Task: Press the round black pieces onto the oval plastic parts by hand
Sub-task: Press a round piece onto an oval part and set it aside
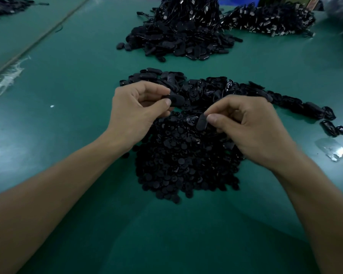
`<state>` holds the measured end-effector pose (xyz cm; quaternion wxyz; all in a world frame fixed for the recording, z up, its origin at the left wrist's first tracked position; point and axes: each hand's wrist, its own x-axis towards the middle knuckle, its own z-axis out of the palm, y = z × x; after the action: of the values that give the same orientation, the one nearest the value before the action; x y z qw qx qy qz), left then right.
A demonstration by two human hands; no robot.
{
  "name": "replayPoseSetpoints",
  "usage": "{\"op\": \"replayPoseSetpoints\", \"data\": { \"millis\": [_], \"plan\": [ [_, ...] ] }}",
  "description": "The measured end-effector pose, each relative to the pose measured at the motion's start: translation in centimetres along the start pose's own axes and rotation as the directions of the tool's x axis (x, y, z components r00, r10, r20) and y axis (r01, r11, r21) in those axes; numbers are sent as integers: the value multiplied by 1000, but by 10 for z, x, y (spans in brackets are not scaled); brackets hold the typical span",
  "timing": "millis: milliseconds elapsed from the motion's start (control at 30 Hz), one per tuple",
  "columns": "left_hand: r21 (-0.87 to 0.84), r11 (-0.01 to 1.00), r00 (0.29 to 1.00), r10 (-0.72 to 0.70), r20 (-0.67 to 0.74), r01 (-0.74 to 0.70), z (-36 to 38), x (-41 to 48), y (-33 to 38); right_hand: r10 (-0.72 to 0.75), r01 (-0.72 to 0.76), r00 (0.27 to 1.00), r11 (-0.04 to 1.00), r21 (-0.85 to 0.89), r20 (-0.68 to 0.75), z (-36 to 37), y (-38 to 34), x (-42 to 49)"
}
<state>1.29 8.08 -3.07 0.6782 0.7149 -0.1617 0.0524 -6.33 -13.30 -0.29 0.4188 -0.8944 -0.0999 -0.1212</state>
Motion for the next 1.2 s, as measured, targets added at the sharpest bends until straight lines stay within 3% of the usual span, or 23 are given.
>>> {"op": "replayPoseSetpoints", "data": {
  "millis": [300, 667, 1000, 1200],
  "plan": [
    [-21, 1000, 999, -10, 34, 11, 6, -4, 8, 55, -50, 998, 975, 215, -15, 1, 5, 1],
    [26, 1000, 994, 3, 105, -6, 14, -12, 16, 110, -44, 990, 839, 542, -90, 11, -5, 2],
    [9, 1000, 994, 1, 107, -2, 15, -13, 15, 137, -106, 989, 920, 377, -58, 12, 1, 3],
    [-41, 999, 993, -29, 117, 34, 16, -14, 16, 23, 25, 989, 949, 315, -146, 15, -3, 3]
  ]
}}
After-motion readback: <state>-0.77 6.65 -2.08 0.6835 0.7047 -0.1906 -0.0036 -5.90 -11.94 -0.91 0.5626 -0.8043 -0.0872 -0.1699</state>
